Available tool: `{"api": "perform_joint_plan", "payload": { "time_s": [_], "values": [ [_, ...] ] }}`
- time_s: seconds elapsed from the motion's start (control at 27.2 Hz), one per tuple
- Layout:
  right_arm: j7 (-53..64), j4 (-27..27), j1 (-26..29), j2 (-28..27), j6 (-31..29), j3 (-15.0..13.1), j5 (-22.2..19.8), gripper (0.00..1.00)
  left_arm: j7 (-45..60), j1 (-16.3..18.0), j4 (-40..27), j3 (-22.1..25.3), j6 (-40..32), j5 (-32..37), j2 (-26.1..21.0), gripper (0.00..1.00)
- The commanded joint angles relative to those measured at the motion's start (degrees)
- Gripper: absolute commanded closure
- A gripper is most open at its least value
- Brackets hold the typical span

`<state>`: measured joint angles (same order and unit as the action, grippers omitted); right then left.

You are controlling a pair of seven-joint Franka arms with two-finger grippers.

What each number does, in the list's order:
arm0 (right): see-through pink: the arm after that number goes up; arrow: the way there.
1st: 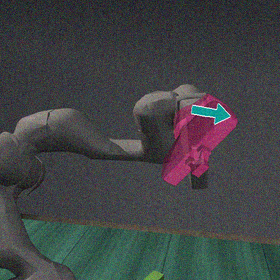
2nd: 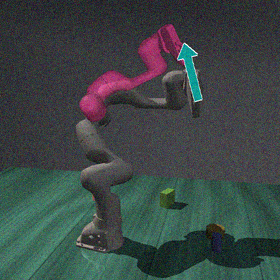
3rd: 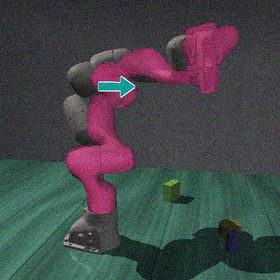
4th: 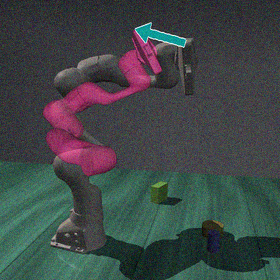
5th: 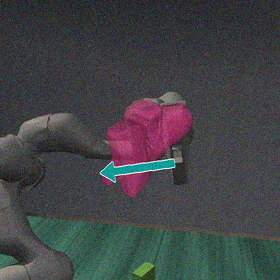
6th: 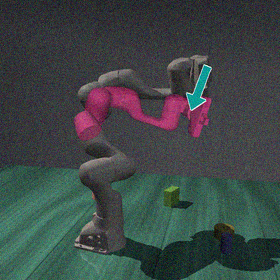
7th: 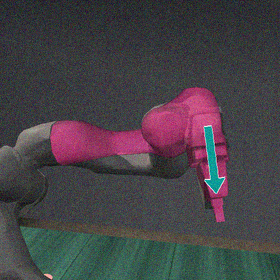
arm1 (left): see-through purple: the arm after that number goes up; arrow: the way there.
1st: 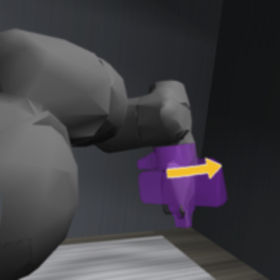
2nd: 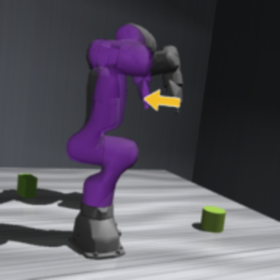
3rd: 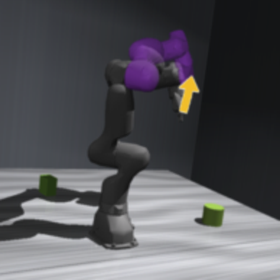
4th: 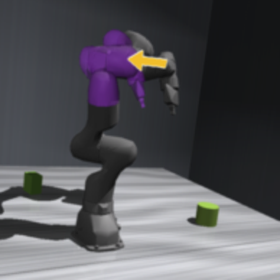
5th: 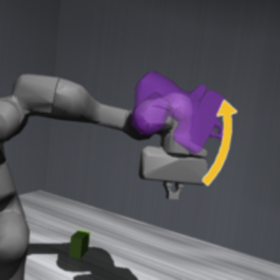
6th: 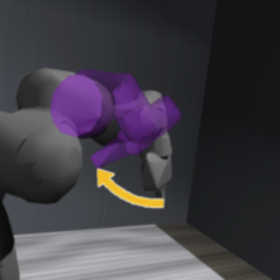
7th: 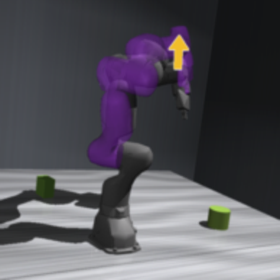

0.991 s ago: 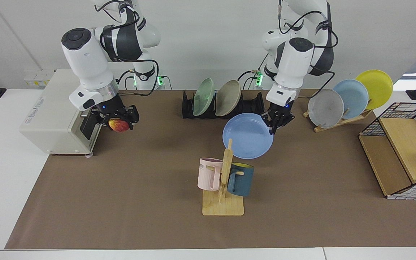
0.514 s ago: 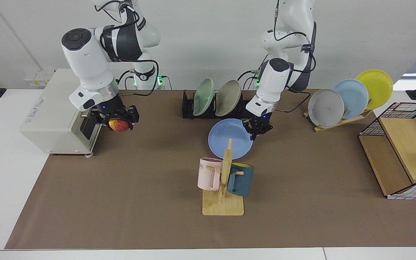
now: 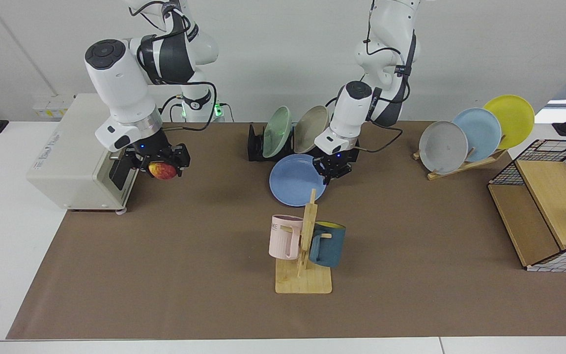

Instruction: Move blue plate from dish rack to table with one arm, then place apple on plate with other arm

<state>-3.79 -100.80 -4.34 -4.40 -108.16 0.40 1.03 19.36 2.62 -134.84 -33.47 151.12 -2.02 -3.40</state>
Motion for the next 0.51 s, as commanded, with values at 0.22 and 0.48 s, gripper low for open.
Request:
{"api": "perform_joint_plan", "payload": {
  "time_s": [0.22, 0.48],
  "values": [
    [0.01, -1.24, 0.56, 0.8, 0.14, 0.57, -0.32, 1.0, 2.88, -0.08, 1.33, 1.13, 1.02, -1.14, -1.78, 0.0],
    [-3.32, -1.94, -0.58, 1.15, 0.05, 0.74, -0.15, 1.0, 2.08, 0.19, 5.63, 5.51, -2.92, -0.35, -1.52, 0.0]
  ]
}}
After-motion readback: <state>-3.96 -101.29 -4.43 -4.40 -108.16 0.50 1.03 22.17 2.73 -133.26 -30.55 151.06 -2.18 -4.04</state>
